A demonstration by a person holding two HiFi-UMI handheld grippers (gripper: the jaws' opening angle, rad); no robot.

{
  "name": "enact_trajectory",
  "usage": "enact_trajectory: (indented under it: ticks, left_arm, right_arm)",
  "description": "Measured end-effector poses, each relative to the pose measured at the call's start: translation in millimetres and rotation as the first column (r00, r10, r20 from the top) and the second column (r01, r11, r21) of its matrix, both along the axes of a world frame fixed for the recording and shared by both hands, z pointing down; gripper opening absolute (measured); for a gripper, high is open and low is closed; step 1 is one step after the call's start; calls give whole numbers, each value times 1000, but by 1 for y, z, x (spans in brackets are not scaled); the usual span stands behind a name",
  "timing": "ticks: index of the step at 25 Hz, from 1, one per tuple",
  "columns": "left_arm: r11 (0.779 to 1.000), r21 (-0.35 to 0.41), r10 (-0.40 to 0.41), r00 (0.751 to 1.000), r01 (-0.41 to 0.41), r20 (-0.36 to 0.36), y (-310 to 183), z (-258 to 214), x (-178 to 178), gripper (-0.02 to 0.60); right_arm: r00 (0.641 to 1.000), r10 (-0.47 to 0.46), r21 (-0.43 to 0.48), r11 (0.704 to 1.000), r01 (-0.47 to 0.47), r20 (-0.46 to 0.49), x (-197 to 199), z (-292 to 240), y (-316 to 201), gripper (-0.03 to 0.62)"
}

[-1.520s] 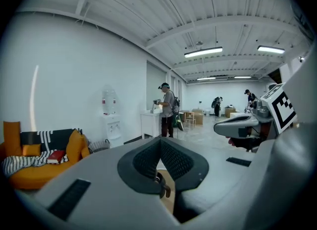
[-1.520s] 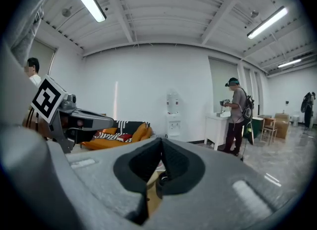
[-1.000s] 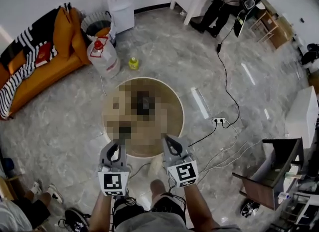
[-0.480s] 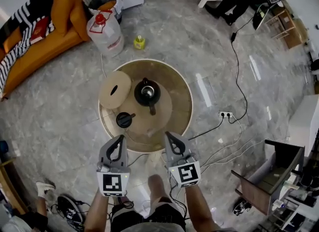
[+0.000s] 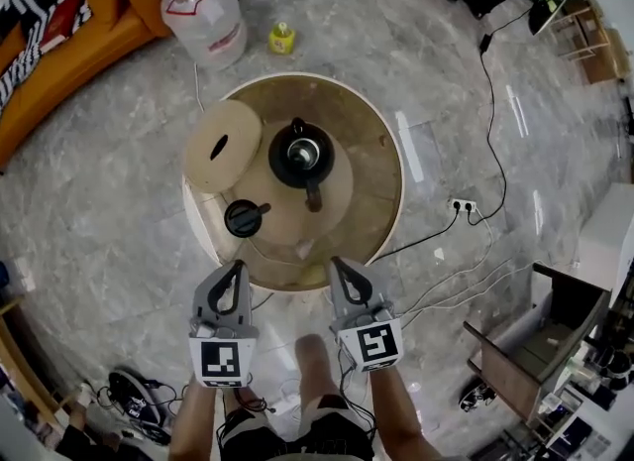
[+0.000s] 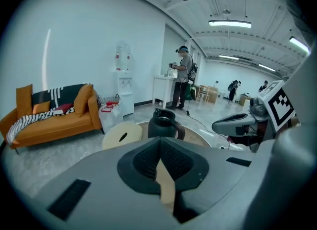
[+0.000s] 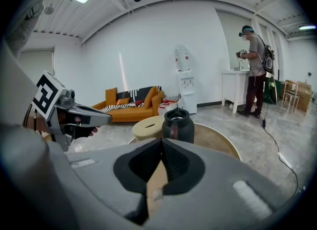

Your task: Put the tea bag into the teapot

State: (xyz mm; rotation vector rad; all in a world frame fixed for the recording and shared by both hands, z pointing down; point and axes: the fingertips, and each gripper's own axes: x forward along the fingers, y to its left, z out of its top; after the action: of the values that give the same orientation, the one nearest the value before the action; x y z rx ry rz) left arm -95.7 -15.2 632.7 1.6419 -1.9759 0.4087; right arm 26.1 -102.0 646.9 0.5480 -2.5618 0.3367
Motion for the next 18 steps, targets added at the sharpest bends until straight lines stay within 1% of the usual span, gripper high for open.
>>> enact_trajectory:
  ticks: [1, 3, 5, 7, 9, 10, 11, 13, 14, 16, 18]
  left_arm:
    - [1000, -9, -1, 1000, 1, -9, 2, 9, 1, 17]
    - [1000, -16, 23, 1000, -23, 3, 4, 27, 3, 17]
    - [999, -22, 31, 1000, -31, 5, 7, 44, 2, 17]
    - [999, -29, 12, 1000, -13, -17, 9, 59, 3, 17]
    - [999, -43, -22, 998, 19, -57, 11, 73, 5, 17]
    - [999, -48, -25, 997, 21, -67, 12, 81, 7, 17]
    - [999, -52, -13, 998, 9, -65, 14, 88, 8, 17]
    - [998, -51, 34, 999, -36, -38, 16, 104, 9, 17]
    - [998, -56, 38, 999, -40, -39, 17, 111, 10, 17]
    - [997, -74, 5, 997, -11, -73, 19, 120, 12, 17]
    - [997, -82, -7, 996, 0, -84, 22, 128, 11, 17]
  right_arm:
    - [1000, 0, -4, 1000, 0, -5, 1, 9, 2, 0]
    - [1000, -3, -16, 1000, 3, -17, 2, 27, 5, 0]
    - [1000, -7, -31, 999, 6, -29, 0, 43, 9, 0]
    - [999, -8, -35, 999, 7, -32, 1, 59, 11, 0]
    - [999, -6, -44, 999, 4, -36, 3, 75, 13, 0]
    - [999, -7, -51, 999, 5, -40, 3, 83, 15, 0]
    - [999, -10, -57, 998, 8, -46, 3, 91, 16, 0]
    - [998, -18, -72, 997, 13, -63, 1, 106, 20, 0]
    - [997, -21, -79, 997, 15, -68, 1, 113, 21, 0]
    - [997, -21, -89, 996, 14, -68, 1, 125, 24, 0]
    - [997, -25, -102, 995, 17, -76, 0, 135, 29, 0]
